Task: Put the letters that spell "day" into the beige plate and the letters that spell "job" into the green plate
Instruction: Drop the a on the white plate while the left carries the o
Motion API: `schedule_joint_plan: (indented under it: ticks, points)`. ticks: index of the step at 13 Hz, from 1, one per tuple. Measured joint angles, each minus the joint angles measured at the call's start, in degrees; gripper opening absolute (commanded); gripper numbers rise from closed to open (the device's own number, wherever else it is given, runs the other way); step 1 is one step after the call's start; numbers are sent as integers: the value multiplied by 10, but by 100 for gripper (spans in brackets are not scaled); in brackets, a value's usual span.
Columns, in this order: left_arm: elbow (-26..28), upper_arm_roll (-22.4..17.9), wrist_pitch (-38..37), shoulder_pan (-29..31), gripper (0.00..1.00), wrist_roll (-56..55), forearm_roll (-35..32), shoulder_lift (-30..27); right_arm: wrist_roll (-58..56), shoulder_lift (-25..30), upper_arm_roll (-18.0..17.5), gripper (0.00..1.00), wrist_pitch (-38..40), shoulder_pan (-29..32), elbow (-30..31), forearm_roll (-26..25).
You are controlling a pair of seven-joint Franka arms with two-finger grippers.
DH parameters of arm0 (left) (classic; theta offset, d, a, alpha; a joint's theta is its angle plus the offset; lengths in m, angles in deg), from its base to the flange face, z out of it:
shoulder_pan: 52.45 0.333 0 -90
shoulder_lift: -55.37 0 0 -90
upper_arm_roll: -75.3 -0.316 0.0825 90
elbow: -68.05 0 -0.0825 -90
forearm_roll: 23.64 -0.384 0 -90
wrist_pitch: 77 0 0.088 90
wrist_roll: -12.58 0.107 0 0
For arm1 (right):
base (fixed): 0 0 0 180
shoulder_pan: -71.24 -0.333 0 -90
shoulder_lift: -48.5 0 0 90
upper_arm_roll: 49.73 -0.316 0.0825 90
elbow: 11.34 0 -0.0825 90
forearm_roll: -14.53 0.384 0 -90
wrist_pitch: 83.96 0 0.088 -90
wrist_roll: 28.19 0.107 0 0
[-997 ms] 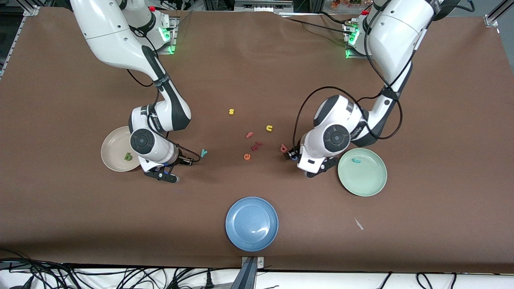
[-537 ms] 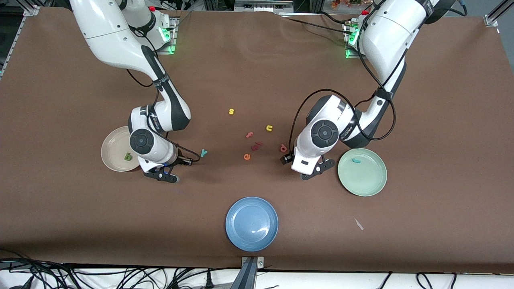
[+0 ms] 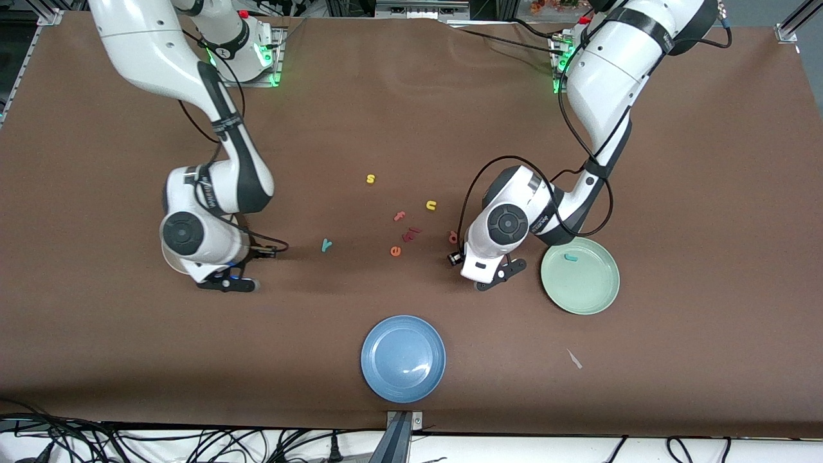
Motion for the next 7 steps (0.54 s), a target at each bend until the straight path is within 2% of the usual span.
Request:
schedule_joint_plan:
  ticks: [4,7]
  points:
    - [13,-1,0,0,61,-1,0,1,-100,28,46,10,6,3,44,0]
    - [17,-2,3,1,55,-1,0,1,-165,52,67,10,-88,3,120,0]
